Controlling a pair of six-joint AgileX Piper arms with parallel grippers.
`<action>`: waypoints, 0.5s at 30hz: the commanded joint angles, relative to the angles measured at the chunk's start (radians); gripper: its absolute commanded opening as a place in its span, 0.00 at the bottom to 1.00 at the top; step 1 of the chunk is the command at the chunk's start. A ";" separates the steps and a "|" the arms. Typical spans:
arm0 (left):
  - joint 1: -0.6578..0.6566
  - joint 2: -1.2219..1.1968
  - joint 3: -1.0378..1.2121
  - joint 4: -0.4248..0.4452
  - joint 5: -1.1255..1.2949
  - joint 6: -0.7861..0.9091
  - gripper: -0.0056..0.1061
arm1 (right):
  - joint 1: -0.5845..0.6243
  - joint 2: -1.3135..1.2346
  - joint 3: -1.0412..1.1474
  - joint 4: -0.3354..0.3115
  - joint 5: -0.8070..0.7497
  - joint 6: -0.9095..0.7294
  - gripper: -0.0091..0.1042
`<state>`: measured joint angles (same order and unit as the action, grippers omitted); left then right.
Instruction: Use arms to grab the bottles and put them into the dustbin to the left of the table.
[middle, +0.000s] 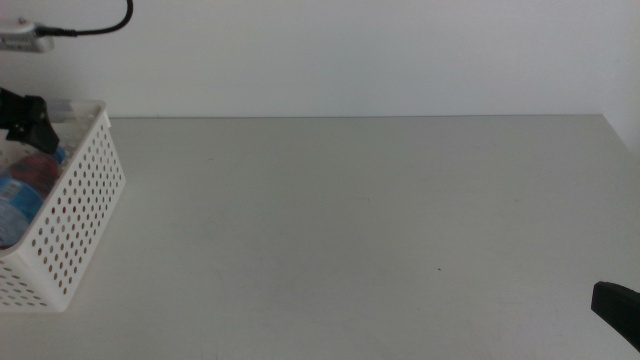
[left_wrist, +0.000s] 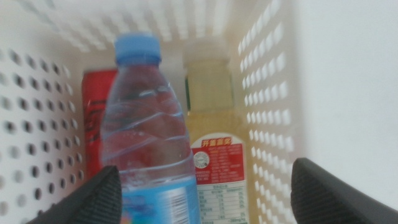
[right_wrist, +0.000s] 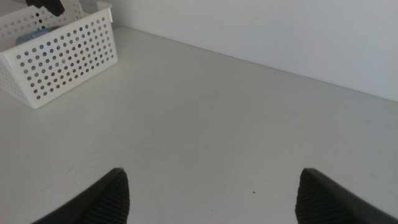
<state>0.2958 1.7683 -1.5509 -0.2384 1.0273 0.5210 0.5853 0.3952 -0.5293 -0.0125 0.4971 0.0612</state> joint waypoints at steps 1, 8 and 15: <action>-0.008 -0.091 -0.059 -0.034 -0.001 -0.004 0.86 | 0.004 0.008 -0.034 -0.012 -0.069 -0.006 0.70; -0.011 -0.218 -0.069 -0.035 0.055 -0.030 0.80 | 0.004 0.008 -0.034 -0.012 -0.069 -0.006 0.70; -0.011 -0.345 -0.068 -0.099 0.099 -0.030 0.70 | 0.004 0.008 -0.034 -0.012 -0.069 -0.006 0.70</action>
<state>0.2880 1.4820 -1.5874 -0.2847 1.1460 0.5051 0.5853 0.3952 -0.5293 -0.0125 0.4971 0.0612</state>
